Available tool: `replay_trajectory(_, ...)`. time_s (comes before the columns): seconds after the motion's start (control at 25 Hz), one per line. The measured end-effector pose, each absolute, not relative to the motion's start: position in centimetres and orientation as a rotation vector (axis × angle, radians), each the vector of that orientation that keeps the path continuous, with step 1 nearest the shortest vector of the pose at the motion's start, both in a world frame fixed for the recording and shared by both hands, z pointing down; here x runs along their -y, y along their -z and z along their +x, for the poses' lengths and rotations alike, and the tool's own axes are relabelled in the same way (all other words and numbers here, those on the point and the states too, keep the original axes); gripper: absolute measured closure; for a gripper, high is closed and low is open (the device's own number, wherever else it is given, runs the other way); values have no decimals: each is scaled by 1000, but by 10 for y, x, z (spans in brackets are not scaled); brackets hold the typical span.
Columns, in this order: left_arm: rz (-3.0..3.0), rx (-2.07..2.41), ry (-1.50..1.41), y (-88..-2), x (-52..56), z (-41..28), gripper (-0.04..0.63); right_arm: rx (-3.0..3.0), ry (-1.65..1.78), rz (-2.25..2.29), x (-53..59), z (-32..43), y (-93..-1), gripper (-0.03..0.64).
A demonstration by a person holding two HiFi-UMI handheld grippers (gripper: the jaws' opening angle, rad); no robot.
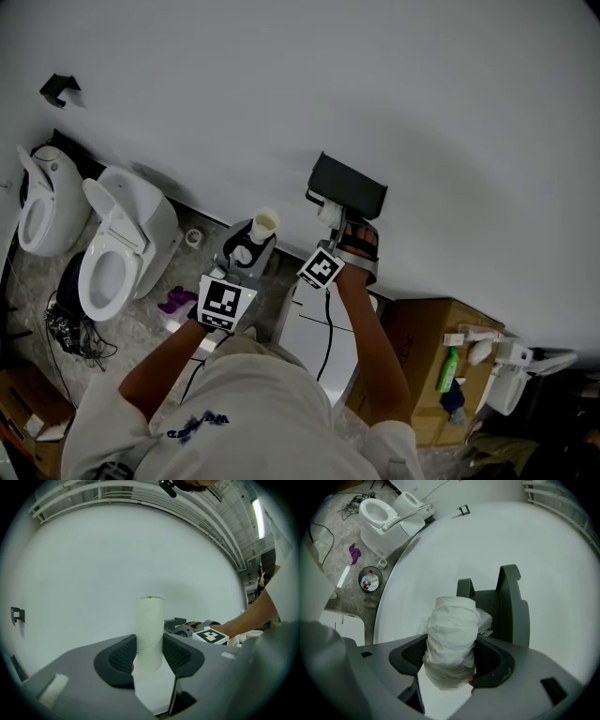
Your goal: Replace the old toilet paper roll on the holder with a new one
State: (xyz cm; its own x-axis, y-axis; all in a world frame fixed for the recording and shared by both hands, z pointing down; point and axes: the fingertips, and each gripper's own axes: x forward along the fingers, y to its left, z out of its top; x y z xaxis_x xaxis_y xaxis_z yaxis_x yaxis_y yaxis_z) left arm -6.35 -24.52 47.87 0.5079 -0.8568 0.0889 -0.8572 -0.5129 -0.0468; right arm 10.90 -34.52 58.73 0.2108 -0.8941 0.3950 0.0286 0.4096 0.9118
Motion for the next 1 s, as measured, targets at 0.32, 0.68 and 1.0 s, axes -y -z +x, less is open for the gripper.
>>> replay_trajectory(0.32,2711,1559,-159,-481,243,-67,417,1187,810,937,349,97,-587,322)
replay_trajectory(0.68,2696,1587,-166,-481,244,-80,417,1201,815,933,353,82,-587,322)
replay_trajectory(1.0,2674,1612,-168,-483,237,-89,417,1208,826,931,354,73,-586,322)
